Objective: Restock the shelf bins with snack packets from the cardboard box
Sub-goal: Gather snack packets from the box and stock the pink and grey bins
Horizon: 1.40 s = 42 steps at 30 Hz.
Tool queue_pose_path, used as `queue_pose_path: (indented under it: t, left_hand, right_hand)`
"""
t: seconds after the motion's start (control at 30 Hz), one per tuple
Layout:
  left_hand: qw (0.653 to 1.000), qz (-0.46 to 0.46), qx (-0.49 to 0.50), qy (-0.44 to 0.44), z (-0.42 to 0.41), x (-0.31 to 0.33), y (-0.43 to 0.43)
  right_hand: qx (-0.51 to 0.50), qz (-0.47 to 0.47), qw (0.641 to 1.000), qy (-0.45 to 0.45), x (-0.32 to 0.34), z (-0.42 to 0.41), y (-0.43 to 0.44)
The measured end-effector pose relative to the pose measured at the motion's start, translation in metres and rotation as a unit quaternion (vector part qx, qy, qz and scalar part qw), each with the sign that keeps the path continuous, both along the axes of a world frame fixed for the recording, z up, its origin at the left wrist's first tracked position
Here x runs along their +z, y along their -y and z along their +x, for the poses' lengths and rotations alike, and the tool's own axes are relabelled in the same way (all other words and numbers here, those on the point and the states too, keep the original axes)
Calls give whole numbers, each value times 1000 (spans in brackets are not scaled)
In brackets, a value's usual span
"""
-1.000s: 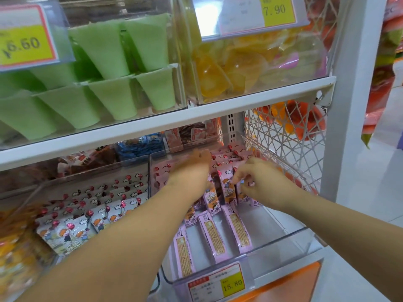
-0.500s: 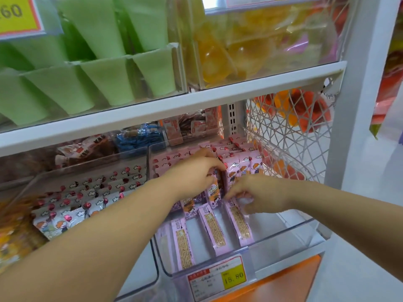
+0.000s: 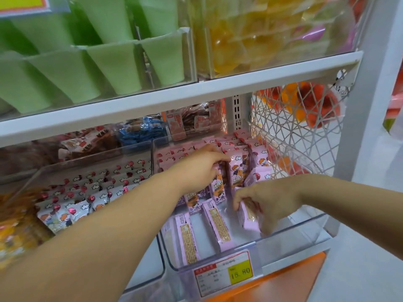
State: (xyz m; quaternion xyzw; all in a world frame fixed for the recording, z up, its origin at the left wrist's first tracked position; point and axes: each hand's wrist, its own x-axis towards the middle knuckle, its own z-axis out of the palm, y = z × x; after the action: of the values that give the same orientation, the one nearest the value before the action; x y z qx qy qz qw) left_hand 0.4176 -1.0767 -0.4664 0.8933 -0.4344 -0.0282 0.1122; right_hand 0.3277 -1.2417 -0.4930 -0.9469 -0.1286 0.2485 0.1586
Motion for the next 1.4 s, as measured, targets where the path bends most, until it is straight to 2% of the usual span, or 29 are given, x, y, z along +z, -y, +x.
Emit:
queue_pose_path:
  t: [0.13,0.33,0.43,0.57,0.67,0.83,0.97,1.07,1.23,1.4]
  left_hand:
    - [1000,-8,1,10,-2,0,-1]
    - [998,6,29,46,-2,1,-3]
    - [994,18,72,77,-2,3,-4]
    - [993,25,84,76,-4,6,-6]
    - [994,28,88,66,-6,9,-7]
    - [993,30,101,45,-3,15,-12]
    - [993,42,103,49,-4,13,-14]
    - [993,35,93,59,-5,12,-7]
    - [996,17,77,47,-4,12,-3]
    - [993,49,41,103,-3,4,-1]
  right_hand:
    - [-23,9,999,29,14,-6,-2]
    - [-50,-29,968,246,15,-6,3]
    - [-87,-6,950,299,19,-5,3]
    - [-122,83,940,309,25,4,6]
    - [-136,102,934,315,28,9,7]
    - [-111,133,948,265,30,13,7]
    - [-112,45,955,270,28,15,-3]
    - [-161,-20,932,325,22,18,-11]
    - [-223,-34,894,388,14,24,-13]
    - [-222,-38,910,347,15,20,-2]
